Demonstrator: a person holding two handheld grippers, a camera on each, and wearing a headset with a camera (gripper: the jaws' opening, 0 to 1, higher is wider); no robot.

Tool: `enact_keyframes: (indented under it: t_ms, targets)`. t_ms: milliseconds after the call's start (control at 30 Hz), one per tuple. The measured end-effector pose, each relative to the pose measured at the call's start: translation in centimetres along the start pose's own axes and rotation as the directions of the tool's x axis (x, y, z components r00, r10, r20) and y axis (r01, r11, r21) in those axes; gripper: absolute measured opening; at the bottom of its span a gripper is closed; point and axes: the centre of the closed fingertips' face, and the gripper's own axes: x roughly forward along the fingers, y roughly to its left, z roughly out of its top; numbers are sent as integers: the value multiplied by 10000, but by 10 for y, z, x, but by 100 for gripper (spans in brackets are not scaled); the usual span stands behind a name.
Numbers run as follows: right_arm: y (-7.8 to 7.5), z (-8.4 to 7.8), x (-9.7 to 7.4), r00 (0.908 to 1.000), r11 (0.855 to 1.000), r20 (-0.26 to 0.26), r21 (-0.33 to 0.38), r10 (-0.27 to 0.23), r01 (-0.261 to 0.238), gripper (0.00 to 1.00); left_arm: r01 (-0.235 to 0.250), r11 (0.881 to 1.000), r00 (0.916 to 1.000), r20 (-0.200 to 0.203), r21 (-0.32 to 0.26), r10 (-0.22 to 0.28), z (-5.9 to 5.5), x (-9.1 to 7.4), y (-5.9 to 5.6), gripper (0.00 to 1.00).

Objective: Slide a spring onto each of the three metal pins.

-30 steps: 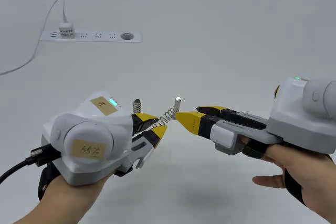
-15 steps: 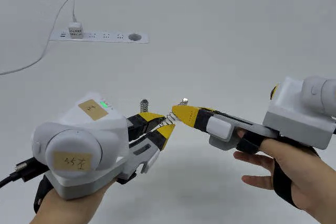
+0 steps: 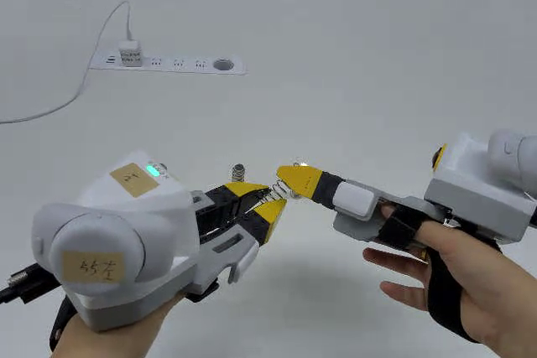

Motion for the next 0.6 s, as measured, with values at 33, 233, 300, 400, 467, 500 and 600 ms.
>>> enact_keyframes:
  t_ms: [33,233,300,400,467,500,600]
  targets:
    - [1,0,0,10000,10000,-10,20,27,-27,14,-1,10000,10000,16,-21,1,0,0,0,10]
    - [6,0,2,9995,9995,2,-46,323,-323,12,16,9999,10000,-10,-118,-16,1,-3,2,11]
    - [7,-1,3,9993,9991,-41,-220,370,-371,12,25,9999,10000,-57,-107,-25,0,-3,2,11]
    - [9,-3,4,9991,9968,-195,-703,371,-384,12,35,10000,9998,-219,-58,-36,-3,-4,2,11]
    - [9,-5,5,9989,9940,-370,-1041,301,-338,12,36,10000,9992,-401,-43,-38,-6,-4,3,11]
    - [10,-7,6,9987,9918,-445,-1240,250,-303,12,38,10000,9987,-513,-43,-40,-9,-3,3,11]
    - [8,-10,7,9982,9878,-575,-1536,182,-268,11,-5,10000,9971,-761,-33,2,-13,-3,3,11]
